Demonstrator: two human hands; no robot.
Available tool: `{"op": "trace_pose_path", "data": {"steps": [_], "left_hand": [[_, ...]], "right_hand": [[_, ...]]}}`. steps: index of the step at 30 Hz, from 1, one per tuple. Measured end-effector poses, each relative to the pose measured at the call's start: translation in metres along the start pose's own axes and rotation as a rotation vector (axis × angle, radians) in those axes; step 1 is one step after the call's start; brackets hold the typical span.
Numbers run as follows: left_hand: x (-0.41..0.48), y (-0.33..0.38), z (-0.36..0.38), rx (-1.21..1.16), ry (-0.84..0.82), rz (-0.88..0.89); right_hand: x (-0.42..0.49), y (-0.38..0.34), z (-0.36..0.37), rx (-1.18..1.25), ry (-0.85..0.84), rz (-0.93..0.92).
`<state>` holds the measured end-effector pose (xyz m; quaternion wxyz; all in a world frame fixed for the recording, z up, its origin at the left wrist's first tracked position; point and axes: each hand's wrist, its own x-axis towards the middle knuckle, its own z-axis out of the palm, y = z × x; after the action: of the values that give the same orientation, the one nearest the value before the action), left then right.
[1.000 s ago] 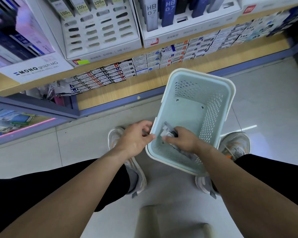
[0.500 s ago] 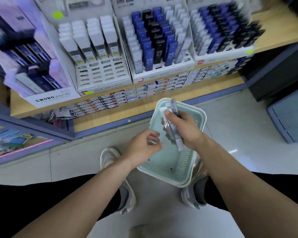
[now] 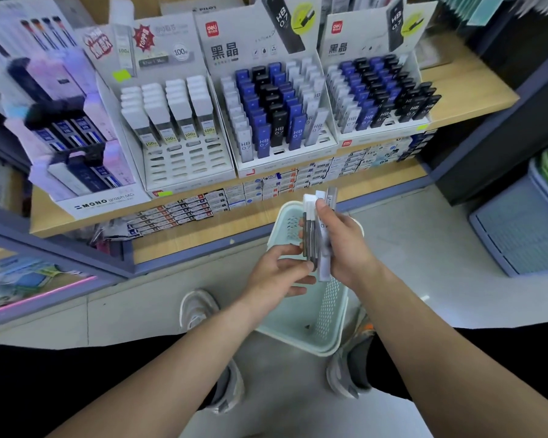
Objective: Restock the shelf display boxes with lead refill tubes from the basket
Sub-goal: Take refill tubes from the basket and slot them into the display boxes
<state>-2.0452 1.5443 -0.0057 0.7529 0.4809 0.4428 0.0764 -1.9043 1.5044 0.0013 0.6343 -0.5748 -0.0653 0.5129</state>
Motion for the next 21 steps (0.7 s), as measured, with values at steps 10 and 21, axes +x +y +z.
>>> {"op": "trace_pose_path", "data": {"steps": [10, 21], "left_hand": [[0.012, -0.005, 0.006, 0.134, 0.074, 0.117], [0.014, -0.007, 0.009, 0.056, 0.059, 0.023]], "right_hand": [[0.008, 0.015, 0.002, -0.006, 0.047, -0.009], [0.012, 0.025, -0.002, 0.026, 0.081, -0.011]]}}
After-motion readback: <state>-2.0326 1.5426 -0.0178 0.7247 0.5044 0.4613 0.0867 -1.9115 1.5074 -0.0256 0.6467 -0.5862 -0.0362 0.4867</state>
